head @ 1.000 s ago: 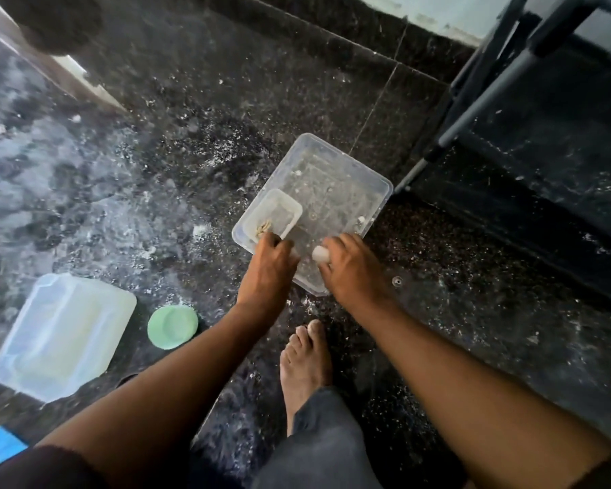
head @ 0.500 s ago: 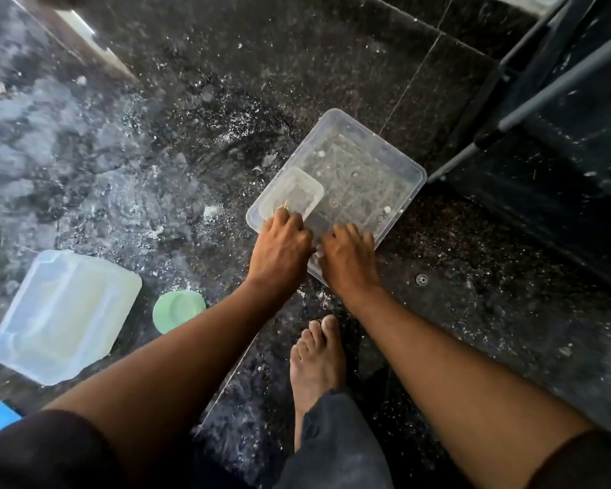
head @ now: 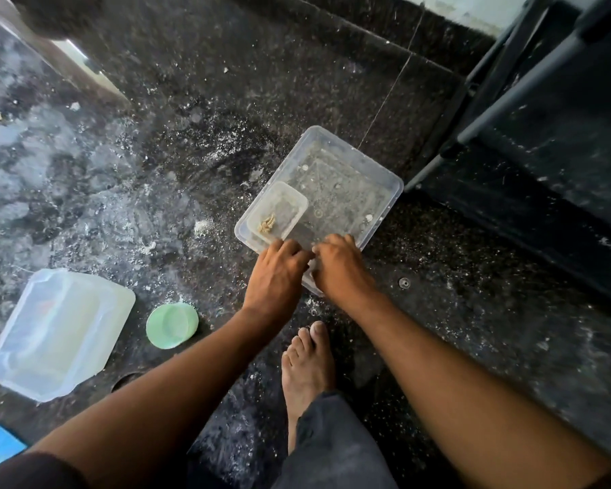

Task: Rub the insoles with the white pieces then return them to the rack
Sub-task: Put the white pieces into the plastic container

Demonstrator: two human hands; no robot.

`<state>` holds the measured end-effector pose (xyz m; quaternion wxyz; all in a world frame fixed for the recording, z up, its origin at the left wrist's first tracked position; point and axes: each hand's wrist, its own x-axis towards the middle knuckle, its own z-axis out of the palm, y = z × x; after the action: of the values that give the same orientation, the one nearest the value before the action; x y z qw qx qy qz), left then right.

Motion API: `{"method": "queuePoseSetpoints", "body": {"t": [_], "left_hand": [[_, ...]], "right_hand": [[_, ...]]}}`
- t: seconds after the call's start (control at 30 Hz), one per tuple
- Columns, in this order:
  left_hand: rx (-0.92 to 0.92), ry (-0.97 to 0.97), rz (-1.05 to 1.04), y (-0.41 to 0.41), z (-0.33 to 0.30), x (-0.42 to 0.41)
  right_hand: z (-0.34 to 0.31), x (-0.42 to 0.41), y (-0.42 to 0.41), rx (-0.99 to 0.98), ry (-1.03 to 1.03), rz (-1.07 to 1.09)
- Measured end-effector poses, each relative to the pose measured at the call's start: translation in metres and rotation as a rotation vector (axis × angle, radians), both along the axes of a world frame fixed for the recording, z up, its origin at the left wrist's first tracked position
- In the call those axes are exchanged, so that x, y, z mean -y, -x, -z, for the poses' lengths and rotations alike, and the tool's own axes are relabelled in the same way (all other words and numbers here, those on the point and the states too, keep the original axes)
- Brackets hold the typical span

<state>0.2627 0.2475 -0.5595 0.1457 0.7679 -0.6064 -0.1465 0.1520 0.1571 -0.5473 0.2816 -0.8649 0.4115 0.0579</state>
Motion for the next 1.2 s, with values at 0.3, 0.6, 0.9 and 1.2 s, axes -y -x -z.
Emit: {"method": "queuePoseSetpoints", "body": {"t": [0.3, 0.6, 0.9, 1.2], "left_hand": [[-0.273, -0.165, 0.238, 0.066, -0.029, 0.048], [-0.295, -0.394, 0.101, 0.126, -0.009, 0.068], [-0.279, -0.328, 0.075, 0.128, -0.002, 0.062], [-0.341, -0.196, 0.025, 0.118, -0.007, 0.053]], "right_hand": [[-0.010, 0.014, 0.084, 0.050, -0.010, 0.422], [0.025, 0.023, 0.142, -0.039, -0.044, 0.589], [0.041, 0.016, 0.139, 0.012, -0.009, 0.377], [0.020, 0.018, 0.120, 0.027, -0.010, 0.513]]}}
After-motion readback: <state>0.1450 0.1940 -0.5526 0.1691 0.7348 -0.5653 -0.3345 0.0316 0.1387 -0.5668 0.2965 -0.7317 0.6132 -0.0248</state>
